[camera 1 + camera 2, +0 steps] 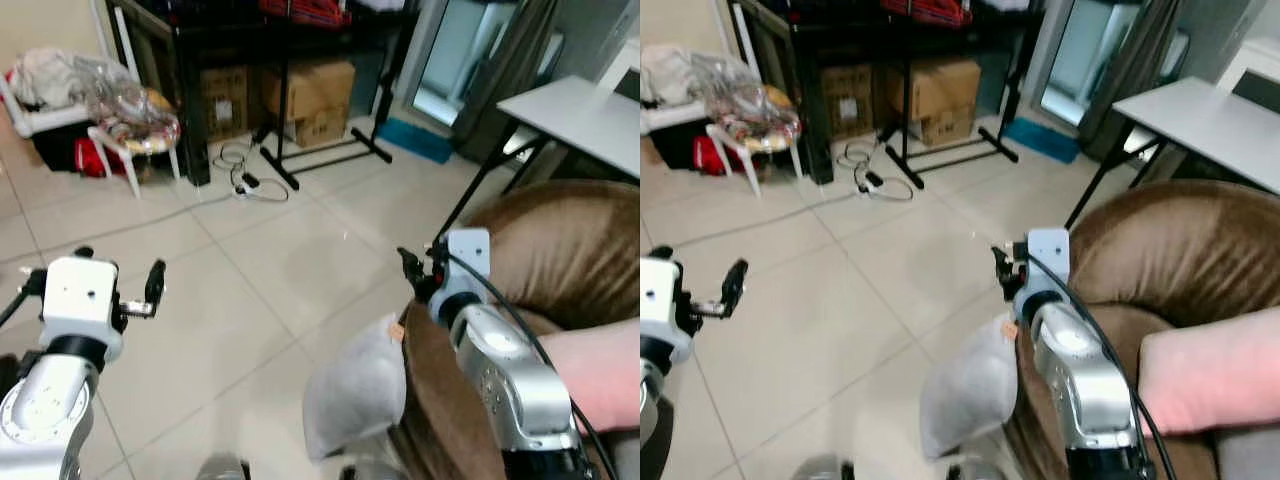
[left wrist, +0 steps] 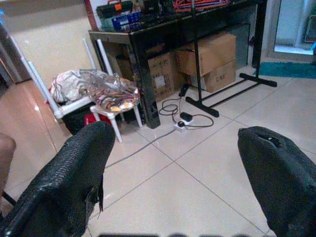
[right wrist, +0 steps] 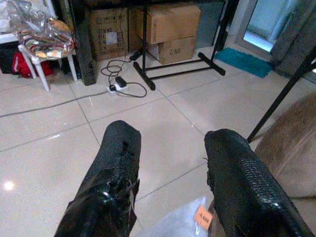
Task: Move the pillow to the sofa from floor
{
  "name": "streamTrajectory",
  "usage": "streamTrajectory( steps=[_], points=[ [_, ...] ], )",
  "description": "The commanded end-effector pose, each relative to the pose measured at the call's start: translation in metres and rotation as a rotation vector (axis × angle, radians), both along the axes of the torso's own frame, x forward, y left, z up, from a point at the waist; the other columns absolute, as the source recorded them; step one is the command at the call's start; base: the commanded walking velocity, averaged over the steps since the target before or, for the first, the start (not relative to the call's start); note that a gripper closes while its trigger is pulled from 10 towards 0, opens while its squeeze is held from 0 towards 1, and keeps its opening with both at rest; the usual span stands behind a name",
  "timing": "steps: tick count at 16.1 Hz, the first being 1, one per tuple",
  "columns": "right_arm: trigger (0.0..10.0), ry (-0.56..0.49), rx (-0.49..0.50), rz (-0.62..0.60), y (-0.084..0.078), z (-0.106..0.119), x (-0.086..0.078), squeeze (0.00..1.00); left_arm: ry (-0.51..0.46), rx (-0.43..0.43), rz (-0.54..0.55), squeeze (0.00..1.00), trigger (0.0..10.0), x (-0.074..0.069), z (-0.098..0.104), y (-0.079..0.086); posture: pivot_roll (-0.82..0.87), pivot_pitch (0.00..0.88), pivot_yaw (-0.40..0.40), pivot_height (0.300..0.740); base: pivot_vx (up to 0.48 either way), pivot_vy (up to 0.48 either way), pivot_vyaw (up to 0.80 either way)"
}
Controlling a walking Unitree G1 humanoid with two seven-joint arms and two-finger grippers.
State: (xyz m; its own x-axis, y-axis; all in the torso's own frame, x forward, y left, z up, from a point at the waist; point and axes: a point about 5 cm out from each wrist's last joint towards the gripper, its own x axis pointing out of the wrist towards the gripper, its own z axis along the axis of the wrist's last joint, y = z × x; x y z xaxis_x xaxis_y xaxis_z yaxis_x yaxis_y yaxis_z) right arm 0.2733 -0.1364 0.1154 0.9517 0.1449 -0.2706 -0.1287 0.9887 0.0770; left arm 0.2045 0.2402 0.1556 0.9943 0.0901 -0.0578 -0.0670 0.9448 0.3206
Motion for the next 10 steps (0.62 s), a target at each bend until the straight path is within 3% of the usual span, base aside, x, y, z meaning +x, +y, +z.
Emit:
streamTrajectory(
  steps=[1, 6, 10],
  points=[
    [10.0, -0.012, -0.011, -0.021, -0.0036, 0.0008, -0.0002, 0.0, 0.005, 0.002, -0.01, 0.0, 10.0, 0.0004, -0.0022, -0.0014, 0.07, 0.0, -0.116, 0.63, 0.0, 0.0, 0.0],
    [10.0, -0.012, -0.014, -0.015, -0.003, -0.0003, 0.0003, 0.0, 0.001, 0.009, -0.019, 0.0, 10.0, 0.0013, -0.0028, -0.0013, 0.07, 0.0, -0.116, 0.59, 0.0, 0.0, 0.0],
    [10.0, -0.016, -0.014, -0.007, -0.0022, 0.0008, 0.0034, 0.0, -0.011, 0.002, -0.04, 0.0, 10.0, 0.0064, -0.0006, -0.0017, 0.05, 0.0, -0.056, 0.58, 0.0, 0.0, 0.0]
  ],
)
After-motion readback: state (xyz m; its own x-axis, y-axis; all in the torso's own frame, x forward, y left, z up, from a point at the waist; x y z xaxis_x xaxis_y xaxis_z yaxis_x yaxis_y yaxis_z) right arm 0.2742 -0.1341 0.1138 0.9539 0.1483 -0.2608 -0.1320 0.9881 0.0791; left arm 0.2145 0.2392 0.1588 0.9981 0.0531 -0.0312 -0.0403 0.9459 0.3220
